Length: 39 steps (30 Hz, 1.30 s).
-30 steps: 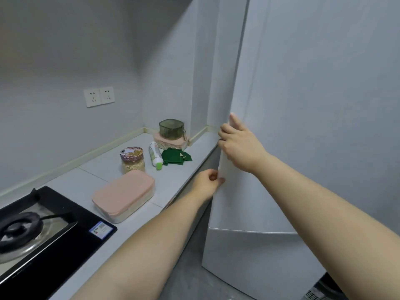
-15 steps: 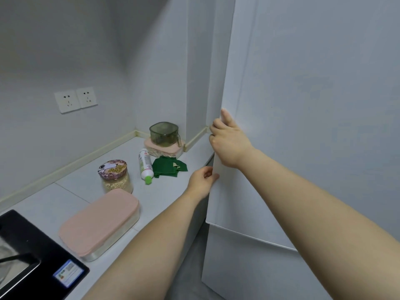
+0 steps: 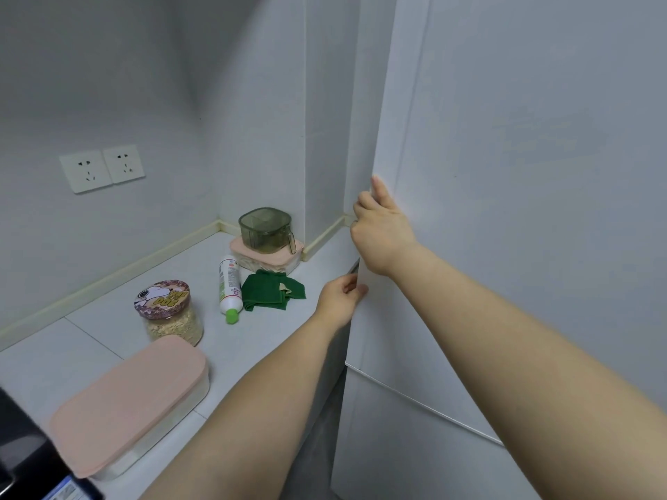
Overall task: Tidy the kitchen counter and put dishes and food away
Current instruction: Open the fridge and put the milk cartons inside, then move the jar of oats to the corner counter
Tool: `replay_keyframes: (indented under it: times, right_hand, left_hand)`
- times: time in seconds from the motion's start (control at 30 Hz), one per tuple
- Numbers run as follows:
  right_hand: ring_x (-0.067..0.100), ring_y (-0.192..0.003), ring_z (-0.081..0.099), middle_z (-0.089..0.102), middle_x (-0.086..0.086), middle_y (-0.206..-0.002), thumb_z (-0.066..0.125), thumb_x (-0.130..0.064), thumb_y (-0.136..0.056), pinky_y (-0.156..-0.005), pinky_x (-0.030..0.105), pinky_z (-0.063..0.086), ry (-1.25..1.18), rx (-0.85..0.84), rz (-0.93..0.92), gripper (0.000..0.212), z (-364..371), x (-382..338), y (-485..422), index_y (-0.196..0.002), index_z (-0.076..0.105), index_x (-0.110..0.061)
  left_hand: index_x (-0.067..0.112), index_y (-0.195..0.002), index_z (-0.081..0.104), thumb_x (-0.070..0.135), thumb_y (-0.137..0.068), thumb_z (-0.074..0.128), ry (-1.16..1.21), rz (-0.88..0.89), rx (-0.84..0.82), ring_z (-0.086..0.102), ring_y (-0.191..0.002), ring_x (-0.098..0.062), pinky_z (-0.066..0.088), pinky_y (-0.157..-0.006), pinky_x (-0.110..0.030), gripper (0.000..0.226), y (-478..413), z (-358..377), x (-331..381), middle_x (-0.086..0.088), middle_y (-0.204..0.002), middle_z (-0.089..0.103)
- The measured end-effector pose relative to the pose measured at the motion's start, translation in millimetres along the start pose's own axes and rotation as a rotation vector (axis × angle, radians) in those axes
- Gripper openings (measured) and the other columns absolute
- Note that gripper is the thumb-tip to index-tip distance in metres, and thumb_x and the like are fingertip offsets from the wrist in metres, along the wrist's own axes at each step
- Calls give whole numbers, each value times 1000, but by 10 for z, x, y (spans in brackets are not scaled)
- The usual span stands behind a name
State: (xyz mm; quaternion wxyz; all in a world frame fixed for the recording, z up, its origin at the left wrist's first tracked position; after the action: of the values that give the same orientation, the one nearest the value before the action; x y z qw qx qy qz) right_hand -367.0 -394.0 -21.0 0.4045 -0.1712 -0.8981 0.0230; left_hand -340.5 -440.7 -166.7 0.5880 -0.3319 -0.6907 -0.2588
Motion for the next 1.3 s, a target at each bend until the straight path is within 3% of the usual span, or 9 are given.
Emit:
replay_keyframes:
  times: [0.23, 0.4, 0.5, 0.67, 0.8, 0.9, 0.97, 1.1, 1.3]
  right_hand:
    - [31, -129, 29, 53, 7, -115, 49, -16, -87, -109, 50, -18, 5, 0, 22, 28, 99, 85, -113, -110, 65, -14]
    - [32, -129, 29, 54, 8, -115, 46, -14, -88, -111, 50, -16, -4, 13, 10, 28, 112, 75, -127, -109, 65, -14]
    - [33, -129, 29, 54, 8, -114, 47, -14, -88, -111, 50, -16, 1, 13, 8, 29, 118, 79, -125, -110, 65, -14]
    - [32, -125, 31, 55, 7, -112, 48, -15, -87, -107, 53, -19, 44, 28, -33, 29, 139, 79, -117, -111, 65, -15]
    - [31, -116, 39, 56, 4, -105, 46, -16, -87, -105, 55, -20, 66, 67, -99, 27, 151, 66, -101, -106, 66, -17]
    - [28, -115, 42, 58, 2, -106, 45, -17, -88, -108, 54, -18, 31, 72, -125, 29, 168, 13, -101, -108, 65, -20]
    - [27, -118, 44, 59, 3, -113, 46, -19, -88, -115, 53, -8, -23, 47, -164, 29, 184, -125, -106, -112, 64, -20]
    - [27, -121, 43, 53, 8, -124, 49, -21, -87, -112, 48, 21, -182, -25, -207, 31, 276, -521, -190, -116, 61, -17]
    - [29, -117, 45, 52, 13, -122, 45, -17, -88, -97, 39, 36, -386, -123, -213, 28, 389, -1127, -567, -112, 59, -12]
  left_hand:
    - [17, -104, 65, 9, -94, 53, 72, -3, -16, 63, -84, -10, 47, -77, -21, 17, -183, 69, -21, -6, -104, 68]
    - [8, -105, 65, 6, -93, 55, 77, -13, 11, 60, -72, 0, 47, -74, -17, 16, -258, 60, -109, -20, -108, 68]
    - [3, -106, 65, 4, -93, 54, 68, -10, 33, 59, -65, 5, 46, -68, -11, 17, -255, 73, -108, -23, -100, 68]
    - [2, -113, 63, 5, -93, 54, 64, -40, 75, 60, -74, -2, 47, -70, -11, 23, -214, 83, -75, -11, -104, 67]
    - [1, -122, 59, 5, -92, 57, 114, -82, 122, 59, -67, 4, 46, -65, -8, 30, -134, 78, -18, -9, -104, 65]
    - [1, -121, 60, 5, -89, 60, 134, -144, 155, 60, -83, -11, 47, -79, -19, 32, -69, -39, -72, -14, -109, 67]
    - [3, -119, 62, 4, -88, 60, 115, -189, 169, 59, -86, -17, 47, -79, -27, 31, -22, -175, -164, -13, -103, 68]
    - [11, -112, 59, 2, -89, 56, 119, -229, 180, 61, -83, -18, 45, -67, -24, 25, 88, -522, -305, -8, -93, 66]
    - [12, -106, 61, 2, -89, 53, 19, -271, 245, 61, -79, -14, 46, -67, -23, 21, 197, -1464, -568, -9, -94, 65]
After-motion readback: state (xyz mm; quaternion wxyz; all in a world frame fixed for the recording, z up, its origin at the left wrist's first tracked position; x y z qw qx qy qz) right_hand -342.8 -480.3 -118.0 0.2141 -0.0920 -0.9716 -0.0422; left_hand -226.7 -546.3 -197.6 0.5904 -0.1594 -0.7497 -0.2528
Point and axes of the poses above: each hand's wrist, its own y-axis away from the middle knuckle, its own z-axis out of the palm, x = y × z, the point moved 6 cm from there along -y, towards the middle knuckle
